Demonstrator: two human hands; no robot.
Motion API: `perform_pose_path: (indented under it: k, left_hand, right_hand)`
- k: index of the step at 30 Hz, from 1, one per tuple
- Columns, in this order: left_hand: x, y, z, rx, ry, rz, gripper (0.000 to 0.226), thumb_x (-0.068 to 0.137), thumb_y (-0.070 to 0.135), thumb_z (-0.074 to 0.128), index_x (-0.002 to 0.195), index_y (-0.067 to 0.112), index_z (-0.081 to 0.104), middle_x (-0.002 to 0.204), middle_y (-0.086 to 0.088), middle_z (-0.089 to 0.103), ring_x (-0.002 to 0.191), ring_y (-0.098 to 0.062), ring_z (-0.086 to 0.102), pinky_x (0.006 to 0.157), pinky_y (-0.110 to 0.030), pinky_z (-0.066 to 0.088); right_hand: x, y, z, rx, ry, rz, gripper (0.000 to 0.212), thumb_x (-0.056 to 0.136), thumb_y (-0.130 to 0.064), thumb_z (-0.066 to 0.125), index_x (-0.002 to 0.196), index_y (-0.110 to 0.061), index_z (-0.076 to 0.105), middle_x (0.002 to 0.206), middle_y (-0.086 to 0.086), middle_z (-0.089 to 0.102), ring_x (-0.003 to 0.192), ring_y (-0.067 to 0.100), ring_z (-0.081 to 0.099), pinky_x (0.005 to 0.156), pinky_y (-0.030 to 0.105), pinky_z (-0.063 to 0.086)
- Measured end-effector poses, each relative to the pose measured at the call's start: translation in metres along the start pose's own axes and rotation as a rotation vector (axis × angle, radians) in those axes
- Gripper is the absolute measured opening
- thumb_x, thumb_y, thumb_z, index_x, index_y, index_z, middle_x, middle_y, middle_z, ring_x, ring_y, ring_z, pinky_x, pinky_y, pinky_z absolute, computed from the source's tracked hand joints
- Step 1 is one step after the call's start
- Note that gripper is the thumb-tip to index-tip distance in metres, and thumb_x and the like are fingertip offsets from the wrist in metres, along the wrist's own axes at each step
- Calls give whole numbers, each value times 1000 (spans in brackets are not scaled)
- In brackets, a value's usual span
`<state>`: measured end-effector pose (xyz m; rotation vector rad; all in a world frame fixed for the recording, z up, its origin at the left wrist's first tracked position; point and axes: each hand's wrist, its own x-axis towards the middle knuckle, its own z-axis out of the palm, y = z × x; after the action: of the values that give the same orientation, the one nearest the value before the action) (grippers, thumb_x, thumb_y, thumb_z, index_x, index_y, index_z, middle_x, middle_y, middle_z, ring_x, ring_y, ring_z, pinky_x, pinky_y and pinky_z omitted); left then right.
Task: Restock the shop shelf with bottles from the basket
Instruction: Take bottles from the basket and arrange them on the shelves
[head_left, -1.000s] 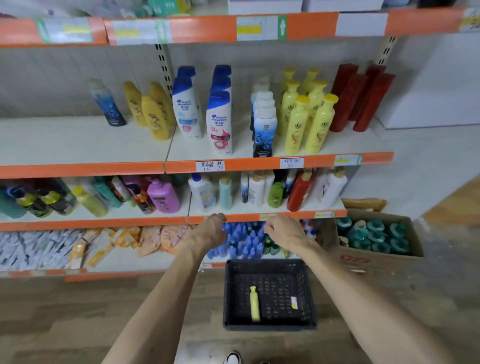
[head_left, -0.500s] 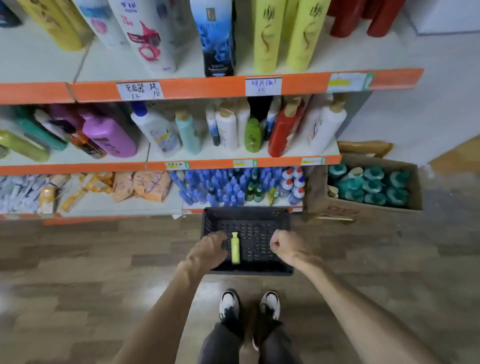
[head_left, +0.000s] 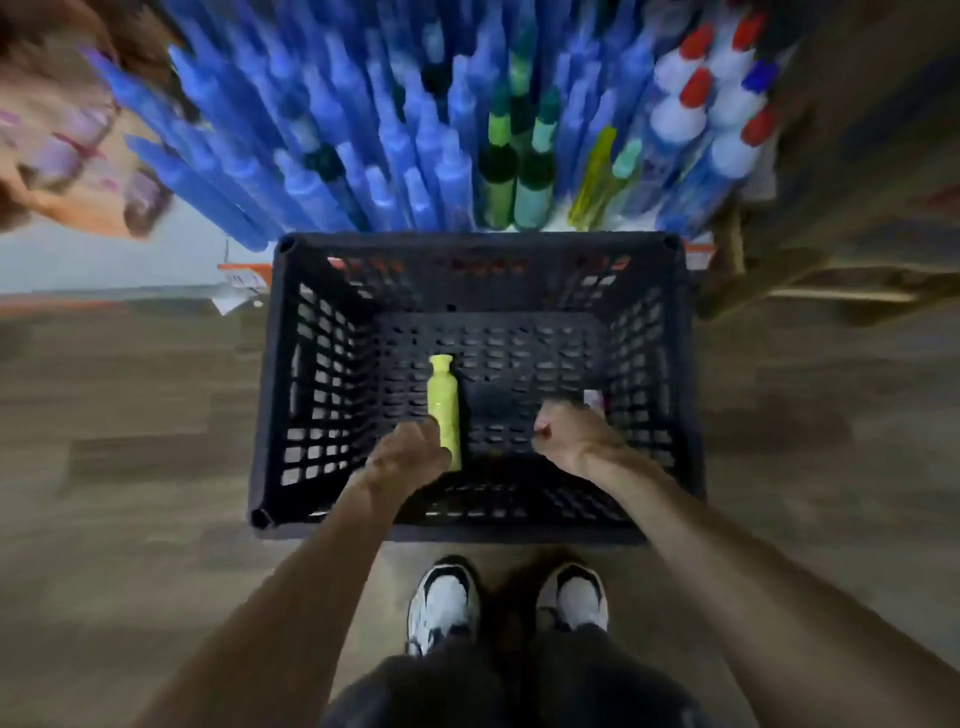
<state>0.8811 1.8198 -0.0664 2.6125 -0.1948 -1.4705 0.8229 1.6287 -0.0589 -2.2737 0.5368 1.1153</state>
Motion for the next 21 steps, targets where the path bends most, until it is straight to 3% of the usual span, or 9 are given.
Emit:
perform_pose_path:
  k: [4,8,11,13,18,21]
  left_hand:
    - [89,-8,27,-40,67,-66,37,90,25,55,117,1,52,120,-18,57,109,-32,56,78,-33,44]
    - [142,-9,25,-46,89,-88,52,92,37,56,128,0,46,128,-18,53,118,-32,52,86,-32,44]
    - [163,-8,28,-60,95,-120,59,89,47,57,129,4,48,131,-15,52,120,-30,52,90,-31,43]
    - [171,-5,34,-64,123,-147,62,86,51,59,129,7,49,130,-13,53,118,-28,53,89,-31,44]
    - [183,2,42,-143,216,-160,69,81,48,67,134,11,45,133,-7,53,122,-25,53,91,-28,44]
    - [182,-4,39,-248,215,-138,58,77,41,72,126,17,53,122,-5,58,118,-22,55,79,-22,39]
  right_hand:
    - [91,15,27,-60,-14,-18,27,94,-26,58,118,-12,57,114,10,62,105,31,61,87,37,51]
    - [146,16,28,-132,15,-47,27,94,-23,55,120,-14,54,118,9,61,105,30,61,82,35,50]
    - [167,11,23,-163,37,-81,29,96,-19,54,124,-14,53,123,7,58,111,30,59,88,39,51]
    - [175,10,21,-194,43,-108,29,96,-19,54,125,-14,52,126,7,56,113,30,58,84,36,49]
    - [190,21,25,-218,57,-65,30,98,-18,53,127,-14,50,124,7,58,111,28,60,73,33,42]
    - [191,30,32,-185,89,-3,33,96,-20,54,129,-14,51,120,7,62,110,29,62,77,35,47]
